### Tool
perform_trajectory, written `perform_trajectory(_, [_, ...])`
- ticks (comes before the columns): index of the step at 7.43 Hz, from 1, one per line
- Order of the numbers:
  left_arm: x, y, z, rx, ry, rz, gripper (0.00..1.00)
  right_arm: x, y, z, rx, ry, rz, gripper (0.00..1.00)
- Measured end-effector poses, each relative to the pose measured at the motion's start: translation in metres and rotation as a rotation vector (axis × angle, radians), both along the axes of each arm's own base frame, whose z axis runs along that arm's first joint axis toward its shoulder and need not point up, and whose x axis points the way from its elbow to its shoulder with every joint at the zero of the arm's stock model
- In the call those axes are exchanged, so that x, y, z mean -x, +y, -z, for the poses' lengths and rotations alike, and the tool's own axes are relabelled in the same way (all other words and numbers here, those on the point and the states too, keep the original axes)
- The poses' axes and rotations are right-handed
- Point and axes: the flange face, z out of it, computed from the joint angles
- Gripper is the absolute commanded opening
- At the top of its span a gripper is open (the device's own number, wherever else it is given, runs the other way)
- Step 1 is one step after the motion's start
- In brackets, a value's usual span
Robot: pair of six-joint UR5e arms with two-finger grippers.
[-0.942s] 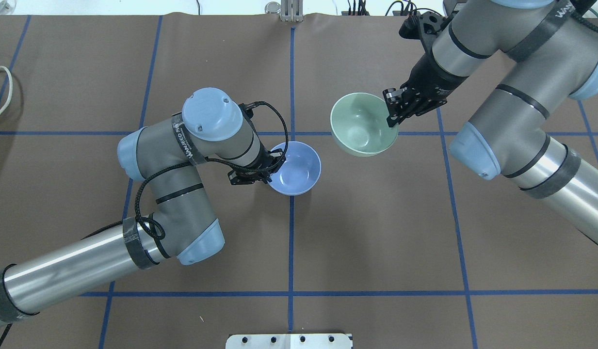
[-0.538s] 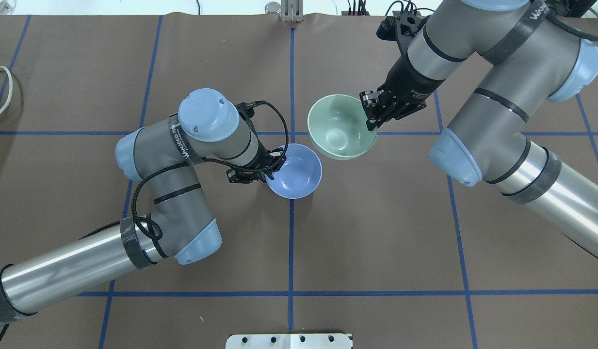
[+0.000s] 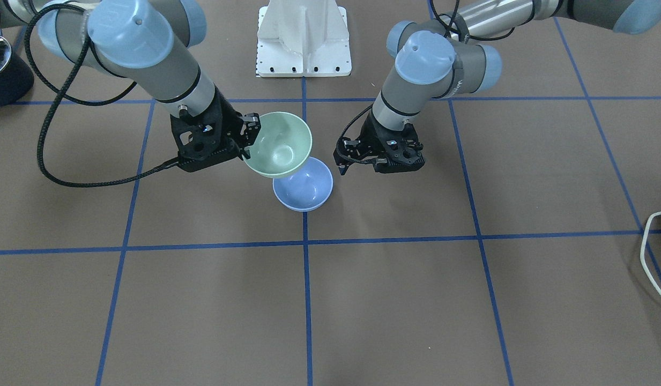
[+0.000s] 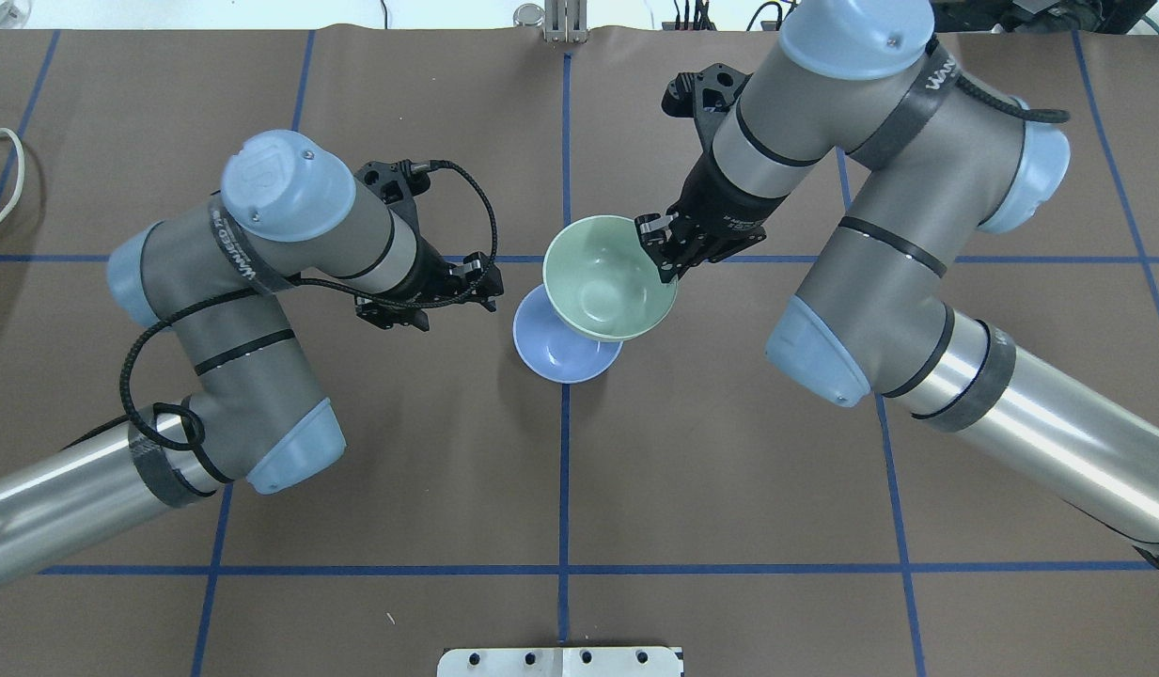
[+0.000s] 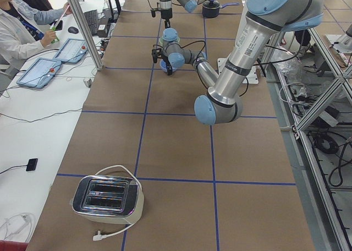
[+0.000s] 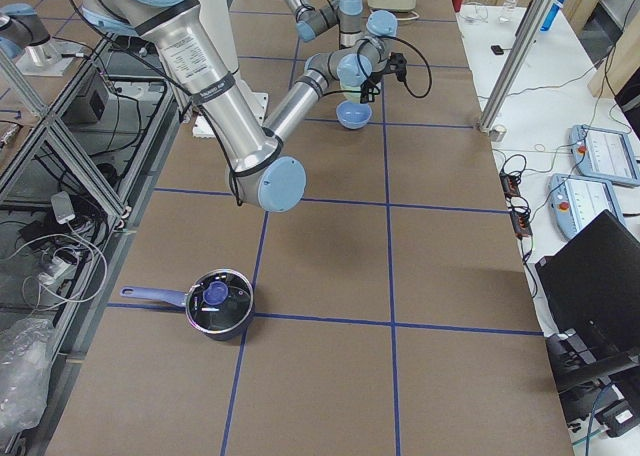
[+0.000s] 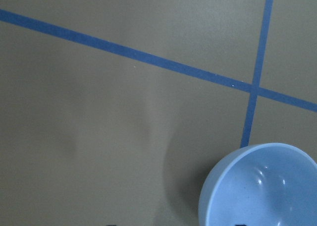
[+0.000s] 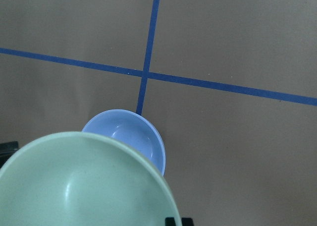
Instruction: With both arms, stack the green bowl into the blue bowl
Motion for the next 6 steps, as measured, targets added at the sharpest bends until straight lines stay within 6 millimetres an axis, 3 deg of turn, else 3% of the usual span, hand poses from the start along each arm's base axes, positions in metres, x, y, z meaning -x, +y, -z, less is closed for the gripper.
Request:
perform_trajectory(2, [0.05,-0.018,-0.041,-0.063,-0.037,-0.033,0.87,0.037,0.003,-0.003,-0.008,0.039,0.009,0.0])
perform_trajectory(3, [0.065,-0.022,-0.058,-0.088,-0.058,-0.043,0.87,0.055,0.005,-0.008,-0.013,0.057,0.017,0.0])
perform_trajectory(6, [0.075,-0.025,-0.073,-0.106,-0.077,-0.054,0.87,0.097,0.002,-0.034,-0.041,0.065,0.025,0.0])
